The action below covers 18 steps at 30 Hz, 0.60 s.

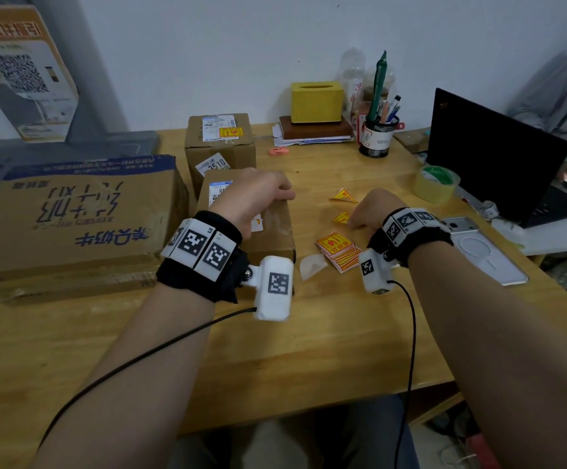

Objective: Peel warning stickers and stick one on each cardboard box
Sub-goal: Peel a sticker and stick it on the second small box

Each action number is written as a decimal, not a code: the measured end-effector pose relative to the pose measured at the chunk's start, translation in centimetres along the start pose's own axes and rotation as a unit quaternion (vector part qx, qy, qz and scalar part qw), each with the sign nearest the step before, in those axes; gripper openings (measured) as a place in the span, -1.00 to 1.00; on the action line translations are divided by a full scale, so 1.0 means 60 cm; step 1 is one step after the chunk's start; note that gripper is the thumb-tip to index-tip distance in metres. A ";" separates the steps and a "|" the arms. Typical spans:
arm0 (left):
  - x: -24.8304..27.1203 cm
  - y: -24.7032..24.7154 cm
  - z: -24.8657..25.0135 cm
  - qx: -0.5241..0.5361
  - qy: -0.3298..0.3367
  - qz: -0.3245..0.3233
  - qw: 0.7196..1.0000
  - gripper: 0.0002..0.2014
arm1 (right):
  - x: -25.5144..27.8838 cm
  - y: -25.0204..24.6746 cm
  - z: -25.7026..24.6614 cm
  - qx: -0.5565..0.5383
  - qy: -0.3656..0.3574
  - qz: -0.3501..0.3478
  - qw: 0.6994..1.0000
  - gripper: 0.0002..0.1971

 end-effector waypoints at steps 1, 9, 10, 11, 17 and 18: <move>0.001 -0.001 0.000 0.005 0.000 0.002 1.000 -0.81 | 0.001 -0.003 0.001 -0.028 -0.006 0.014 0.999 -0.81; 0.015 -0.017 0.000 0.060 0.029 0.017 0.998 -0.65 | 0.097 -0.054 -0.070 -0.377 -0.167 0.027 0.911 -0.90; 0.019 -0.022 0.003 0.065 0.036 0.023 0.997 -0.67 | 0.114 -0.058 -0.082 -0.393 -0.192 0.027 0.899 -0.88; 0.022 -0.026 0.004 0.067 0.042 0.029 0.996 -0.69 | 0.128 -0.059 -0.093 -0.407 -0.216 0.028 0.887 -0.87; 0.033 -0.063 -0.002 0.034 0.082 0.060 0.994 -0.75 | 0.176 -0.048 -0.144 -0.413 -0.303 -0.010 0.859 -0.91; 0.034 -0.069 -0.002 0.032 0.093 0.064 0.993 -0.78 | 0.180 -0.045 -0.150 -0.418 -0.307 -0.015 0.855 -0.91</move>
Point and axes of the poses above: each hand's wrist, its own x-axis away from the middle knuckle, its own y-axis out of the palm, z = x × y, the point moved 5 cm from there along -x, towards the middle knuckle, and after that the axes turned 6 degrees about x, right-handed, at the moved point
